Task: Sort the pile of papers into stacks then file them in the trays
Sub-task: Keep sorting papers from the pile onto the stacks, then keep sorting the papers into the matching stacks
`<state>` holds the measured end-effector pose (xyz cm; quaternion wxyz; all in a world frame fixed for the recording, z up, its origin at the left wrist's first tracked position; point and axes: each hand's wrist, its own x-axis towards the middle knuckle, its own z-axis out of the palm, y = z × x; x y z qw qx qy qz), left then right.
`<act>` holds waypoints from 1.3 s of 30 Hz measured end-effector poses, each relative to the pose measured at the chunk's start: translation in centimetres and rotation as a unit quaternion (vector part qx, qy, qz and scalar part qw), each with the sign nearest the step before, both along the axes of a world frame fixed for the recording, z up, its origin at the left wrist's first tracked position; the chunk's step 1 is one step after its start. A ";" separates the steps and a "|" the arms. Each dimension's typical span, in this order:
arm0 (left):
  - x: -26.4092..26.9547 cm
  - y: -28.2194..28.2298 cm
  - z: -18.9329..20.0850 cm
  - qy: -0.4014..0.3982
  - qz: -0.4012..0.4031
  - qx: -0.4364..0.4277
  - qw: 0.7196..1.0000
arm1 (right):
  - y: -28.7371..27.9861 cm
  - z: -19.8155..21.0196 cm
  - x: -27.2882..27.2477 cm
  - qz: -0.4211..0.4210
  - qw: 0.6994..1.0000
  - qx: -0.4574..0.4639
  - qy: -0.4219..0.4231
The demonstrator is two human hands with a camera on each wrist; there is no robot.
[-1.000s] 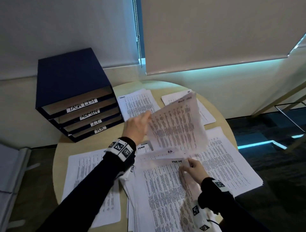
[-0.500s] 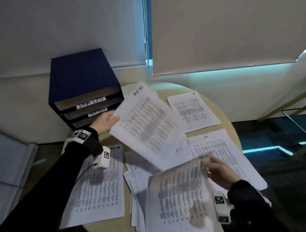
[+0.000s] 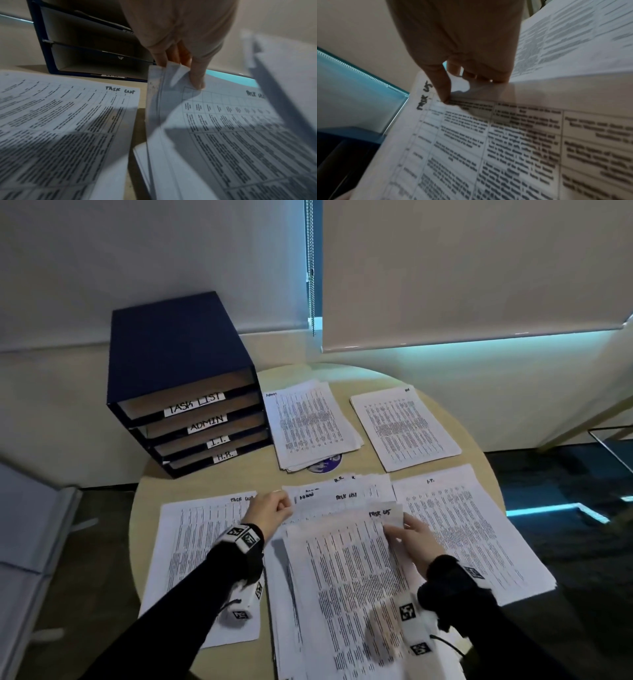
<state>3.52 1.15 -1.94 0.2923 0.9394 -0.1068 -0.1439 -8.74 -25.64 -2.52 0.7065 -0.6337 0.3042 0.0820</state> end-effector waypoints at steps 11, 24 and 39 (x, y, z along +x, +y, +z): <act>-0.1 1.5 0.1 -0.117 -0.089 0.007 0.989 | 2.9 -1.6 1.8 0.074 0.980 -0.186 -0.003; 0.0 1.8 0.5 -0.059 -0.140 0.061 0.987 | 2.7 -2.6 1.7 0.070 0.981 -0.182 -0.009; 1.1 0.6 0.4 0.081 0.000 0.038 0.996 | 3.3 -2.1 0.5 0.090 0.979 -0.157 -0.090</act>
